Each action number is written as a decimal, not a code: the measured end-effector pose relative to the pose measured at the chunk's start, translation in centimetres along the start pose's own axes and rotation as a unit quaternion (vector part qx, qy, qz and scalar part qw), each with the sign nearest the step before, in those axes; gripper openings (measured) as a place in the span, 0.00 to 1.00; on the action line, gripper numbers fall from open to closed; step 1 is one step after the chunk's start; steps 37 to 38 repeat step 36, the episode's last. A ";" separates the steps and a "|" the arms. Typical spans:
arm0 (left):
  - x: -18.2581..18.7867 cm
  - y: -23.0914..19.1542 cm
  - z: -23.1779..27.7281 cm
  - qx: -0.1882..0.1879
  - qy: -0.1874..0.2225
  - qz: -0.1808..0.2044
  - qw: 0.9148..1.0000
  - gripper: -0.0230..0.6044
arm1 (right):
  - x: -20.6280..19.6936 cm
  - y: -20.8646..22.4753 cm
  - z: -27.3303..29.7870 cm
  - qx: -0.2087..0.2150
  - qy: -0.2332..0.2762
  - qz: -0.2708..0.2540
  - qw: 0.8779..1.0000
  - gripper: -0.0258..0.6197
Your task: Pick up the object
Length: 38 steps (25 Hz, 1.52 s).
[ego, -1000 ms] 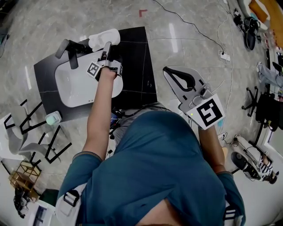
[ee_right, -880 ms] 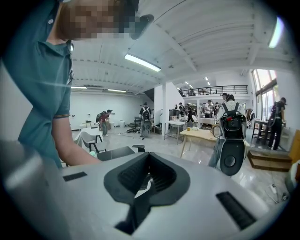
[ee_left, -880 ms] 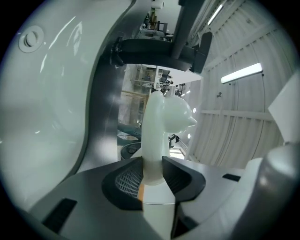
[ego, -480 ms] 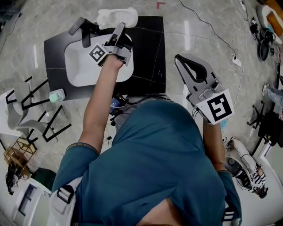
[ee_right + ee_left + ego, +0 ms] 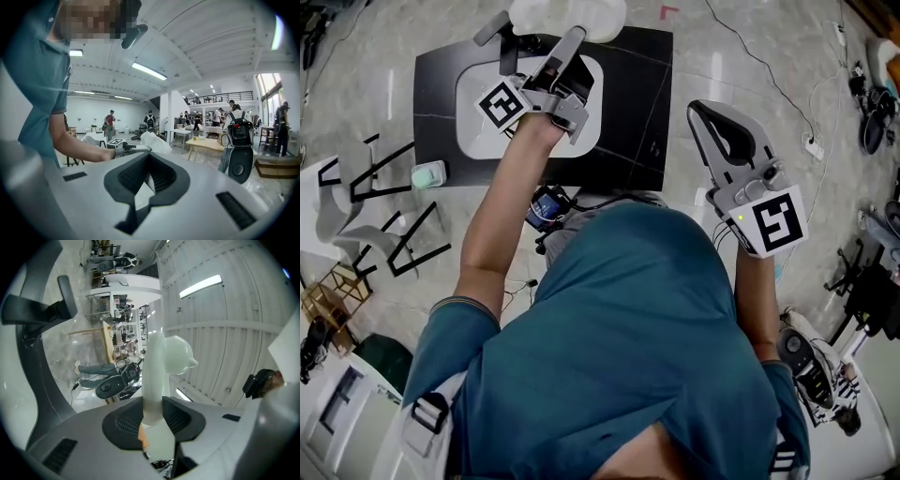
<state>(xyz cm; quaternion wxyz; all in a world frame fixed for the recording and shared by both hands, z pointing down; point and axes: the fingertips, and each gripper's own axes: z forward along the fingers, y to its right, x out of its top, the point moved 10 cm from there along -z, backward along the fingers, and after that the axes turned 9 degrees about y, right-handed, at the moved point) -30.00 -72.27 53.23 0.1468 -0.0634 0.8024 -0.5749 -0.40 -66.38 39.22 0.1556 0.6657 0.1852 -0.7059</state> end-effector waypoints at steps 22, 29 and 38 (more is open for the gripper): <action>0.8 14.4 -2.9 -0.055 -0.052 0.260 0.963 0.23 | 1.9 -2.9 0.7 0.012 0.045 -0.046 0.998 0.06; 0.7 17.6 -3.4 -0.078 -0.052 0.314 0.945 0.23 | 2.2 -3.5 1.3 0.016 0.056 -0.048 0.997 0.06; 0.9 19.0 -5.0 -0.070 -0.044 0.337 0.938 0.23 | 2.6 -4.2 1.7 0.023 0.059 -0.046 0.997 0.06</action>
